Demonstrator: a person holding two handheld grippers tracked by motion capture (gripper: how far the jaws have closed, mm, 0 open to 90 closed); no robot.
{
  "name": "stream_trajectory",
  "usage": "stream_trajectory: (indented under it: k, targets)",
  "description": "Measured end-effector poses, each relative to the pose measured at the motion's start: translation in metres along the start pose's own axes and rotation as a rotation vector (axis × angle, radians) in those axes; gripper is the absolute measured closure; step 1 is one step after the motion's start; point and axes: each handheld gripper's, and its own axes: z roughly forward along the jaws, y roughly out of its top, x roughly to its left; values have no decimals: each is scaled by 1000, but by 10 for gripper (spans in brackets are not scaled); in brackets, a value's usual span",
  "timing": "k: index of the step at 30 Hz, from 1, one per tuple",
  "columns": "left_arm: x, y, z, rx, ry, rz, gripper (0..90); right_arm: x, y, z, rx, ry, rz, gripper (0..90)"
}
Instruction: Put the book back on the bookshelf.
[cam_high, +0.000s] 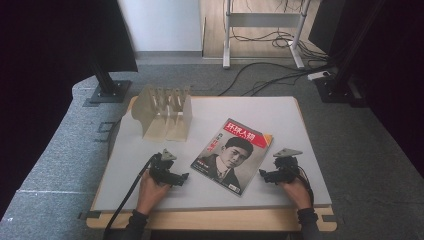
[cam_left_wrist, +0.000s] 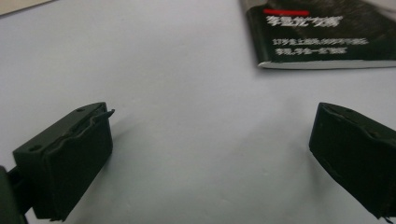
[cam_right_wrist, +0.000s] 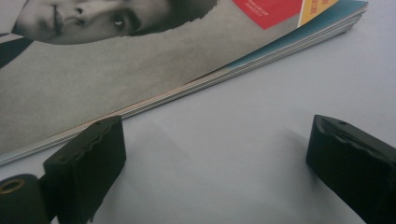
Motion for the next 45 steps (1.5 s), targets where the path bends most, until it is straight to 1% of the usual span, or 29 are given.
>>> stream_trajectory:
  k: [1, 3, 4, 5, 6, 7, 10, 11, 13, 14, 15, 16, 17, 18, 20, 21, 22, 24, 26, 28, 29, 30, 31, 33, 35, 38, 40, 41, 45]
  targets:
    - [0, 3, -3, 17, -1, 25, 0, -1, 1, -1, -2, 12, 9, 48]
    - [-2, 5, -6, 10, 26, 59, 0, -1, 2, -2, -8, 12, -2, 43]
    - [-2, 5, -6, 10, 26, 59, 0, -1, 2, -2, -8, 12, -2, 43]
    - [-3, 8, -8, -6, 21, 62, 0, 1, 3, -2, -10, 20, -8, 33]
    - [-3, 9, -9, -13, 10, 62, 0, 1, 3, -2, -10, 20, -8, 33]
    - [-3, 13, -12, -35, -7, 61, 0, 2, 5, -2, -9, 16, -25, 25]
    - [-5, 20, -12, -33, 0, 83, 0, 3, 8, -3, -23, 18, -37, 16]
    - [-5, 20, -12, -33, 0, 83, 0, 3, 8, -3, -23, 18, -37, 16]
    - [-7, 26, -12, -36, -21, 90, 0, 4, 14, -5, -32, 17, -60, 14]
    - [-7, 32, -12, -31, -39, 96, 0, 4, 16, -5, -33, 17, -63, 14]
    - [-8, 35, -12, -28, -43, 103, 0, 4, 18, -6, -32, 17, -66, 14]
    - [-8, 35, -12, -28, -43, 103, 0, 4, 20, -7, -26, 9, -66, 14]
    - [-8, 42, -12, -26, -38, 116, 0, 5, 22, -7, -23, 1, -70, 14]
    - [-8, 45, -13, -33, -37, 119, 0, 5, 23, -8, -23, 0, -71, 14]
    - [-7, 52, -13, -41, -43, 115, 0, 6, 26, -9, -22, 2, -73, 12]
    - [-8, 55, -12, -42, -37, 119, 0, 7, 28, -9, -24, -2, -83, 9]
    - [-7, 57, -11, -47, -34, 125, 0, 7, 30, -9, -27, -5, -94, 3]
    - [-7, 63, -8, -38, -42, 131, 0, 9, 35, -9, -34, -2, -114, 0]
    - [-9, 68, -5, -39, -34, 149, 0, 11, 40, -8, -32, 0, -140, 0]
    - [-11, 74, -1, -30, -60, 161, 0, 13, 44, -6, -39, 5, -146, 0]
    - [-11, 74, -1, -30, -60, 161, 0, 13, 44, -6, -39, 5, -146, 0]
    - [-13, 78, 2, -25, -57, 173, 0, 14, 49, -3, -41, 26, -148, 3]
    - [-14, 83, 5, -21, -64, 186, 0, 14, 51, -1, -38, 30, -155, 3]
    - [-15, 85, 8, -19, -72, 189, 0, 14, 52, 1, -38, 34, -155, 3]
    - [-14, 91, 15, -26, -83, 185, 0, 12, 57, 10, -37, 54, -161, 1]
    - [-15, 94, 21, -24, -90, 190, 0, 9, 60, 15, -34, 55, -162, 1]
    - [-16, 97, 27, -22, -89, 196, 0, 5, 63, 22, -33, 55, -170, 1]
    - [-16, 97, 33, -29, -87, 196, 0, 0, 66, 28, -33, 53, -174, 1]
    - [-17, 98, 45, -18, -83, 209, 0, -11, 71, 40, -24, 45, -173, 2]
